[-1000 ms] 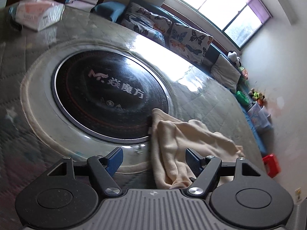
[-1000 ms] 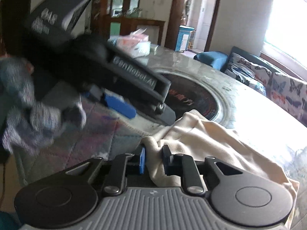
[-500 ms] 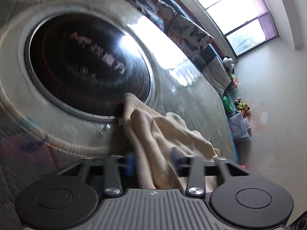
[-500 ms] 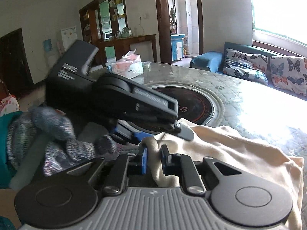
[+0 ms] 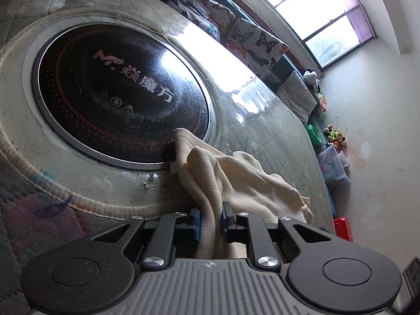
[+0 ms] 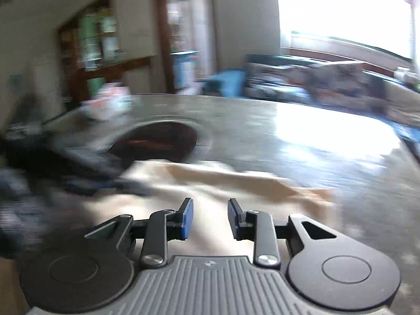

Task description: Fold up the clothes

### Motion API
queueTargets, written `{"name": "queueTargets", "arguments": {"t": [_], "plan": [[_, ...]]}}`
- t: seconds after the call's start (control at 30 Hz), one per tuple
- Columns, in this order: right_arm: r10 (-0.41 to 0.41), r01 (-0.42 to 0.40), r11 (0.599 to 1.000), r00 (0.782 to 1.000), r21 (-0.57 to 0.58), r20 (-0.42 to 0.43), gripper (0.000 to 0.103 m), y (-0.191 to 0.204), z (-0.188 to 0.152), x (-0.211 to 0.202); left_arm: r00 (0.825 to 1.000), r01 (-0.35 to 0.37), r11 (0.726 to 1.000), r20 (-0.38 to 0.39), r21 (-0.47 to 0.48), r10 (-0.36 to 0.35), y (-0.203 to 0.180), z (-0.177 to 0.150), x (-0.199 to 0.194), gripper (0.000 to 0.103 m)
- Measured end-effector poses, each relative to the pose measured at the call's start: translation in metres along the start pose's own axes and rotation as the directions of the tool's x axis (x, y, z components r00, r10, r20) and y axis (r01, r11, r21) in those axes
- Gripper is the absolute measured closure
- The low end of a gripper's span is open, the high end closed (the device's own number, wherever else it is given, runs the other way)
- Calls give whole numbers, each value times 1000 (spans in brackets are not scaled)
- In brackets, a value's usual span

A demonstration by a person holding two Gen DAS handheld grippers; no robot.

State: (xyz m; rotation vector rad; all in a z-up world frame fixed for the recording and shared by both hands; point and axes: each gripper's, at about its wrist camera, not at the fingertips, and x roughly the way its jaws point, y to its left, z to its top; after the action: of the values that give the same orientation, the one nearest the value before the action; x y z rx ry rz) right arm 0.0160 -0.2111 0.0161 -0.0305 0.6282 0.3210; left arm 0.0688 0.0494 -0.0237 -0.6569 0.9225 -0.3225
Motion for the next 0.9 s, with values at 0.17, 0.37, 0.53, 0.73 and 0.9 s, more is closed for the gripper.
{"name": "queueTargets", "arguments": {"t": [0.17, 0.37, 0.53, 0.73, 0.9], "plan": [[-140, 145, 978, 989, 153, -38, 70, -62, -6, 9, 1000, -17, 999, 6, 32, 17, -5, 0, 1, 86], [-88, 98, 958, 995, 268, -51, 65, -92, -19, 22, 999, -38, 997, 11, 68, 37, -10, -1, 3, 86], [-61, 70, 958, 997, 278, -42, 69, -94, -25, 29, 998, -58, 993, 22, 101, 56, -17, -1, 2, 86], [-53, 50, 959, 999, 277, 2, 92, -91, -23, 11, 997, -74, 986, 42, 152, 68, -29, -2, 0, 88], [-84, 65, 965, 994, 256, 63, 93, -87, -14, -19, 998, -47, 972, 54, 229, 36, -55, -5, -3, 89]]}}
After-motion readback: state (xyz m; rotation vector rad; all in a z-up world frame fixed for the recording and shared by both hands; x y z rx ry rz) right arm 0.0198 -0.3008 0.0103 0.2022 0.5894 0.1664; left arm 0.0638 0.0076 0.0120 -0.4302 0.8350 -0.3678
